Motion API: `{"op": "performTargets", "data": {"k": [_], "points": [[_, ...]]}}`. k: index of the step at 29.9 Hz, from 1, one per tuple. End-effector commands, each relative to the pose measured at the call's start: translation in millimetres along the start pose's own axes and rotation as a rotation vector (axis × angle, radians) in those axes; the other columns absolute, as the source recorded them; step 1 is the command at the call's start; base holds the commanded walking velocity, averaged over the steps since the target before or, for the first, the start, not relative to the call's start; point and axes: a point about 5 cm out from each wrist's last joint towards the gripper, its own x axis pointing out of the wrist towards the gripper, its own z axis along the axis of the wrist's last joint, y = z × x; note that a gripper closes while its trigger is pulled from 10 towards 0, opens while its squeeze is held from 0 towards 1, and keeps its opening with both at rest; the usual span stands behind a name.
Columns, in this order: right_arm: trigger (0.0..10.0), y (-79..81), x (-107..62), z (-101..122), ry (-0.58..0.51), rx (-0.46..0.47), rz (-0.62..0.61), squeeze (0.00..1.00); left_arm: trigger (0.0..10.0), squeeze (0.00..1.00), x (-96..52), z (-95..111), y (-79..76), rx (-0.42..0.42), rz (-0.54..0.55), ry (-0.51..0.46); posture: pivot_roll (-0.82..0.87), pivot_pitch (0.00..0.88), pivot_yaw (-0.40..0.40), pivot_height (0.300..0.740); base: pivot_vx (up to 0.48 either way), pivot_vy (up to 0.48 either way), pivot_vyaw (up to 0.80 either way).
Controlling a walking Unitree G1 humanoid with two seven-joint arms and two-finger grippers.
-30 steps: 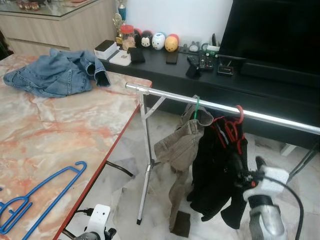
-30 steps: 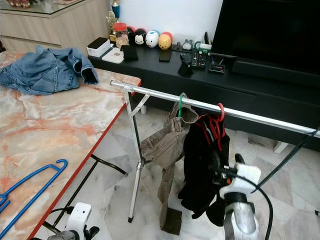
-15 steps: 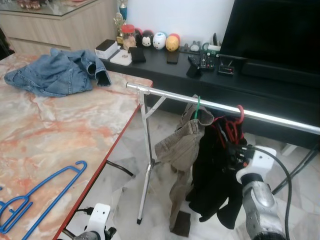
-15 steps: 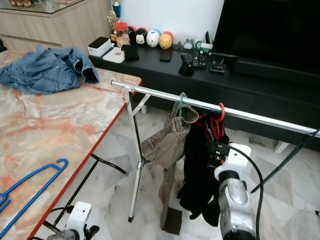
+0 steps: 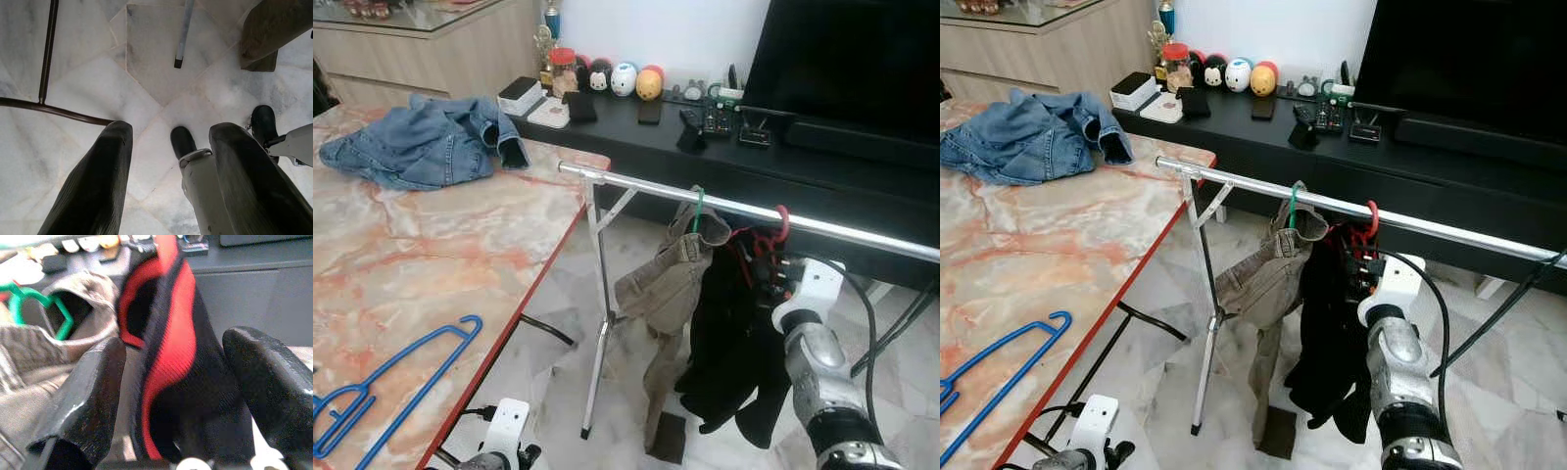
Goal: Hang hanger
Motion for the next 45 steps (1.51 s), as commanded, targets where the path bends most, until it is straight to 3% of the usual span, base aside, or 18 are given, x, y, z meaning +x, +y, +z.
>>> {"op": "performTargets", "data": {"k": [1, 9, 18, 23, 28, 32, 35, 45], "points": [[10.0, 5.1, 4.5, 6.3, -0.02, -0.004, 0.016, 0.0, 10.0, 0.0, -0.9, -5.3, 1.6, -0.004, 0.008, 0.022, -0.06, 0.035, 0.011, 0.74, 0.0, 0.0, 0.0], [10.0, -1.8, 9.0, -5.0, 0.087, -0.03, -0.013, 0.0, 10.0, 0.0, -0.9, -5.6, 1.2, -0.006, 0.005, 0.022, -0.06, 0.036, 0.008, 0.74, 0.0, 0.0, 0.0], [10.0, -3.7, 13.7, -3.8, 0.12, -0.037, -0.044, 0.0, 10.0, 0.0, -1.2, -6.7, 1.4, -0.007, 0.003, 0.026, -0.05, 0.039, 0.006, 0.74, 0.0, 0.0, 0.0], [10.0, -0.7, 16.7, -9.6, 0.2, -0.051, -0.042, 0.0, 10.0, 0.0, -1.4, -7.7, 1.5, -0.008, 0.006, 0.027, -0.04, 0.042, 0.0, 0.74, 0.0, 0.0, 0.0], [10.0, 2.9, 18.4, -10.8, 0.221, 0.0, -0.029, 0.0, 10.0, 0.0, -1.5, -8.6, 1.2, -0.011, 0.006, 0.028, -0.03, 0.043, -0.002, 0.74, 0.0, 0.0, 0.0], [10.0, 4.3, 19.6, -11.2, 0.24, -0.013, -0.024, 0.0, 10.0, 0.0, -1.6, -9.4, 0.9, -0.012, 0.007, 0.029, -0.03, 0.044, -0.004, 0.74, 0.0, 0.0, 0.0], [0.0, 5.0, 21.6, -8.7, 0.245, -0.015, -0.025, 0.0, 10.0, 0.0, -1.8, -9.9, 0.9, -0.015, 0.008, 0.029, -0.02, 0.045, -0.006, 0.74, 0.0, 0.0, 0.0], [0.0, 6.0, 24.7, -3.5, 0.233, -0.005, -0.025, 0.0, 10.0, 0.0, -1.8, -10.1, 0.4, -0.022, 0.004, 0.027, -0.02, 0.046, -0.006, 0.74, 0.0, 0.0, 0.0]]}}
